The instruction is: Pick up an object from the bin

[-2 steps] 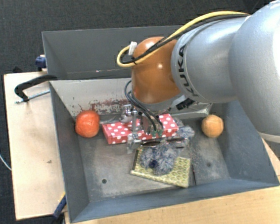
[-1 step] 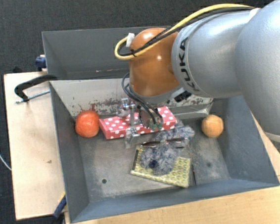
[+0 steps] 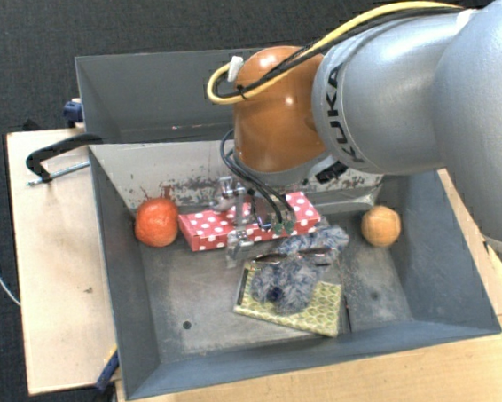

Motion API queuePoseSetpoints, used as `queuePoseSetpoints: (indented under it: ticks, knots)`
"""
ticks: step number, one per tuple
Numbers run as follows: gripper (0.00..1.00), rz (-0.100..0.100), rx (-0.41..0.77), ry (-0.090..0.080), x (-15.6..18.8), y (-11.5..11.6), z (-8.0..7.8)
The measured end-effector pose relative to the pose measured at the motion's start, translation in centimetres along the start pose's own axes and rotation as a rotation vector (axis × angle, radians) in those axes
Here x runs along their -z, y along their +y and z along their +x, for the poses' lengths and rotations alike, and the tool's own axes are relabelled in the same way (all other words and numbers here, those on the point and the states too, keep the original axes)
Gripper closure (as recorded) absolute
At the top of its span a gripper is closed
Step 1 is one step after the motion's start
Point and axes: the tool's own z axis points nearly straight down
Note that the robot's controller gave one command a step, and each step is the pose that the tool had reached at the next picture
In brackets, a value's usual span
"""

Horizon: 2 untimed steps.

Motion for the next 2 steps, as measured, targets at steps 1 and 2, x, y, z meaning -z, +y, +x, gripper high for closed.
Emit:
queuePoseSetpoints:
  ticks: [1, 2]
  knots:
    - [1.0, 0.001, 0.015, 0.0, 4.2, 0.0, -0.6]
    - [1.0, 0.001, 0.028, -0.004, 6.4, -0.7, 0.1]
